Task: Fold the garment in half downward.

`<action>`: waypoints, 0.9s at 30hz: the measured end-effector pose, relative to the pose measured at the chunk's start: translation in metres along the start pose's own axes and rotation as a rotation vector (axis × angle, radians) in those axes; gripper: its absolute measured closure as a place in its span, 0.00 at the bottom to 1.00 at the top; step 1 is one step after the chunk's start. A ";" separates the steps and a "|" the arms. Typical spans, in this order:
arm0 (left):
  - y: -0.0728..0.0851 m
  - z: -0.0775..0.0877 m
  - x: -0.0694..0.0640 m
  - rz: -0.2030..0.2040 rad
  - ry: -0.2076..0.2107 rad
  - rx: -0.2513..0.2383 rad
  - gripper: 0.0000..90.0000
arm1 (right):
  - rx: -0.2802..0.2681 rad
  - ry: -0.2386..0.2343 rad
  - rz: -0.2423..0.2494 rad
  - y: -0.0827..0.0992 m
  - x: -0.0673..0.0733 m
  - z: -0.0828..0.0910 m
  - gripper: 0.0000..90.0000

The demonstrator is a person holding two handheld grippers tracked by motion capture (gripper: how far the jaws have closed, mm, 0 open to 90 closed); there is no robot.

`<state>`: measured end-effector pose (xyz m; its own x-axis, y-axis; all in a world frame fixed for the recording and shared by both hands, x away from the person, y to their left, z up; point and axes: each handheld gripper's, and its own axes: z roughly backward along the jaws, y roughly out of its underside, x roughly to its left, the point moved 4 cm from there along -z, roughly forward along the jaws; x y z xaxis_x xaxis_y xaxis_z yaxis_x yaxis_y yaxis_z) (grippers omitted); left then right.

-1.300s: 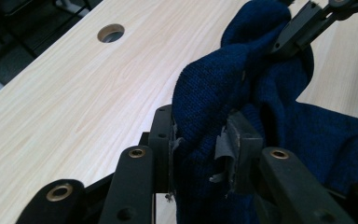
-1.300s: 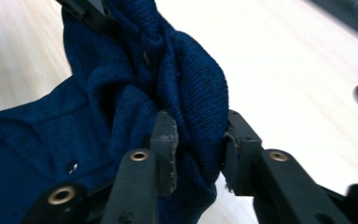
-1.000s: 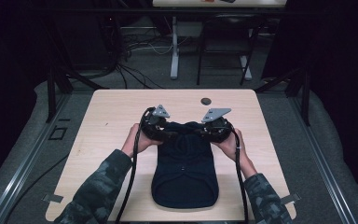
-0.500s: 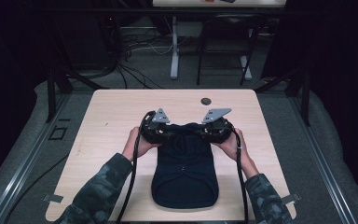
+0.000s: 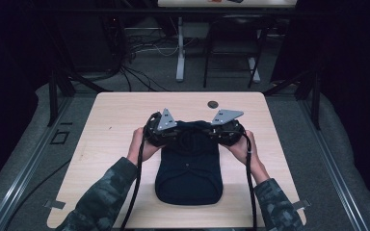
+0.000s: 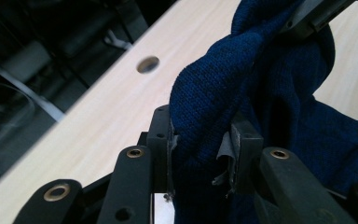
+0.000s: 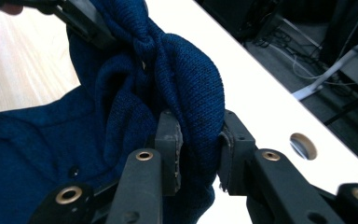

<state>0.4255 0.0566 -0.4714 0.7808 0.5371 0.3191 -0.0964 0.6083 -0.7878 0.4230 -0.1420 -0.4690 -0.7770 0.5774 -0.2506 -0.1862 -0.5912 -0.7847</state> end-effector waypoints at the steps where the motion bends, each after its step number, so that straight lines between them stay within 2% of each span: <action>1: -0.001 0.001 0.000 -0.005 -0.006 -0.005 0.75 | -0.001 -0.001 -0.001 -0.002 0.000 0.001 0.80; 4: -0.002 0.003 0.001 -0.012 -0.005 -0.004 0.75 | 0.019 -0.039 -0.038 -0.004 -0.001 0.003 0.77; 5: -0.001 0.003 0.001 -0.002 0.000 -0.007 0.75 | 0.022 -0.045 -0.045 -0.005 0.000 0.004 0.75; 6: 0.000 0.002 0.001 0.002 0.003 -0.007 0.75 | 0.028 -0.062 -0.063 -0.005 0.000 0.003 0.70; 9: 0.003 0.000 0.001 0.001 0.008 0.002 0.75 | 0.060 -0.116 -0.090 -0.003 0.003 0.001 0.68; 10: 0.003 0.000 0.000 0.002 0.011 0.002 0.75 | 0.085 -0.144 -0.100 -0.001 0.004 -0.002 0.65; 13: 0.005 -0.003 -0.002 -0.024 0.012 0.010 0.75 | 0.146 -0.182 -0.129 0.004 0.006 -0.010 0.59; 16: 0.008 -0.005 -0.005 -0.048 0.014 0.020 0.75 | 0.167 -0.179 -0.134 0.008 0.007 -0.015 0.68; 20: 0.013 -0.006 -0.006 -0.042 0.028 0.028 0.75 | 0.166 -0.180 -0.115 0.012 0.010 -0.016 0.76; 25: 0.019 -0.005 -0.006 0.002 0.065 0.044 0.69 | 0.175 -0.185 -0.078 0.014 0.017 -0.018 0.76; 27: 0.023 -0.003 -0.007 0.019 0.082 0.053 0.66 | 0.168 -0.193 -0.083 0.015 0.019 -0.018 0.76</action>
<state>0.4199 0.0651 -0.4936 0.8261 0.5005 0.2590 -0.1424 0.6301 -0.7634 0.4161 -0.1298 -0.4953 -0.8522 0.5193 -0.0646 -0.3383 -0.6409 -0.6891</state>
